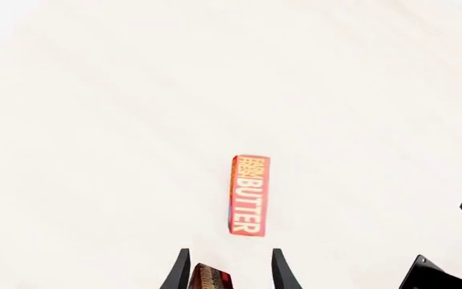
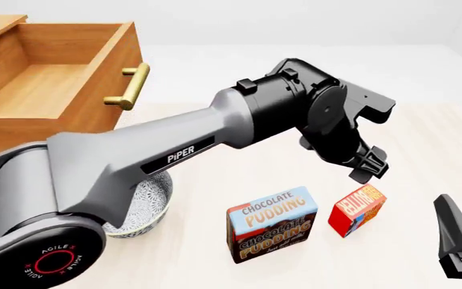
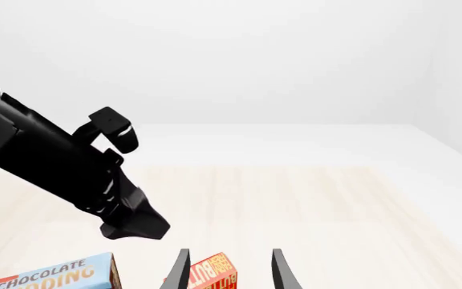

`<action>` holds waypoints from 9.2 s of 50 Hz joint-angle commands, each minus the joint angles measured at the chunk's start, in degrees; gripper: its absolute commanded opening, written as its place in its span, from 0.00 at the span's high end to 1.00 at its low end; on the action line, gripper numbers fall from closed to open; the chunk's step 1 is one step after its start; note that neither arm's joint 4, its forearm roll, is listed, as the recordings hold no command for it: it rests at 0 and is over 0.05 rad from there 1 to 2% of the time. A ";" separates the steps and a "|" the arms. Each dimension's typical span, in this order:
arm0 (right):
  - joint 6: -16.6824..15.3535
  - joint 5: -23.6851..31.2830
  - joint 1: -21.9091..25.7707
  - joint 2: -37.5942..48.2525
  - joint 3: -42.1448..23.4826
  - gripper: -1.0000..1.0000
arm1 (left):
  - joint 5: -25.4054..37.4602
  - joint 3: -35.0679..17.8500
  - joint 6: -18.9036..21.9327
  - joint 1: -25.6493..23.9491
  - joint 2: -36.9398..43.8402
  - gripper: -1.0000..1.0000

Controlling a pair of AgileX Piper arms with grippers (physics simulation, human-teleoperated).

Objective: Put the butter at the back in the top drawer of the cabinet and close it.

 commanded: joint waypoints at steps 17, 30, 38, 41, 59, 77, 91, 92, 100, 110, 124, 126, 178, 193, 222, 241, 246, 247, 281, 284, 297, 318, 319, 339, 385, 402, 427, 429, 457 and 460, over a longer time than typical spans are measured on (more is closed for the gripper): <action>0.00 0.00 0.00 0.00 0.00 0.00 | 1.47 -4.20 0.01 -0.58 3.70 0.00; 0.00 0.00 0.00 0.00 0.00 0.00 | 2.03 -6.12 -0.50 -1.48 6.62 0.00; 0.00 0.00 0.00 0.00 0.00 0.00 | 2.42 -7.53 -0.74 -1.58 7.99 0.00; 0.00 0.00 0.00 0.00 0.00 0.00 | 2.64 -8.18 -0.86 -1.95 8.77 0.00; 0.00 0.00 0.00 0.00 0.00 0.00 | 3.40 -11.10 -0.71 -1.62 11.68 0.00; 0.00 0.00 0.00 0.00 0.00 0.00 | 3.74 -12.73 -1.24 -2.02 13.90 0.00; 0.00 0.00 0.00 0.00 0.00 0.00 | 4.90 -15.44 -1.69 -2.61 16.08 0.00; 0.00 0.00 0.00 0.00 0.00 0.00 | 4.97 -15.71 -1.72 -2.73 16.44 0.00; 0.00 0.00 0.00 0.00 0.00 0.00 | 5.44 -16.73 -1.72 -2.75 17.33 0.00; 0.00 0.00 0.00 0.00 0.00 0.00 | 5.63 -17.39 -1.95 -3.04 17.86 0.00; 0.00 0.00 0.00 0.00 0.00 0.00 | 5.76 -17.86 -2.17 -3.02 18.51 0.00; 0.00 0.00 0.00 0.00 0.00 0.00 | 5.81 -17.94 -2.20 -3.04 18.55 0.00; 0.00 0.00 0.00 0.00 0.00 0.00 | 4.61 -16.16 -2.02 -2.39 18.40 0.00; 0.00 0.00 0.00 0.00 0.00 0.00 | 4.24 -16.12 -2.48 -2.45 19.01 0.00; 0.00 0.00 0.00 0.00 0.00 0.00 | 3.85 -16.53 -3.26 -2.73 20.47 0.00; 0.00 0.00 0.00 0.00 0.00 0.00 | 3.95 -17.09 -3.71 -2.93 21.24 0.00; 0.00 0.00 0.00 0.00 0.00 0.00 | 4.05 -17.34 -3.69 -2.85 21.40 0.00; 0.00 0.00 0.00 0.00 0.00 0.00 | 4.05 -17.35 -3.69 -2.85 21.40 0.00; 0.00 0.00 0.00 0.00 0.00 0.00 | 3.32 -17.31 -4.33 -2.66 22.62 0.00; 0.00 0.00 0.00 0.00 0.00 0.00 | 3.34 -17.43 -4.39 -2.70 22.89 0.00; 0.00 0.00 0.00 0.00 0.00 0.00 | 4.15 -18.35 -4.50 -2.85 24.40 1.00; 0.00 0.00 0.00 0.00 0.00 0.00 | 3.46 -18.49 -6.86 -4.30 24.42 1.00; 0.00 0.00 0.00 0.00 0.00 0.00 | 3.42 -18.54 -6.82 -4.22 24.24 1.00; 0.00 0.00 0.00 0.00 0.00 0.00 | -1.20 -15.43 -5.88 -4.49 16.14 1.00; 0.00 0.00 0.00 0.00 0.00 0.00 | -2.40 -9.47 -3.26 -2.21 3.15 1.00; 0.00 0.00 0.00 0.00 0.00 0.00 | -3.76 -4.39 -1.61 0.66 -3.44 1.00; 0.00 0.00 0.00 0.00 0.00 0.00 | -5.38 3.97 1.48 3.22 -14.15 1.00; 0.00 0.00 0.00 0.00 0.00 0.00 | -5.50 4.63 1.56 3.36 -14.69 1.00; 0.00 0.00 0.00 0.00 0.00 0.00 | -5.32 9.67 6.18 8.46 -24.47 1.00; 0.00 0.00 0.00 0.00 0.00 0.00 | -5.32 10.93 6.60 9.19 -25.85 1.00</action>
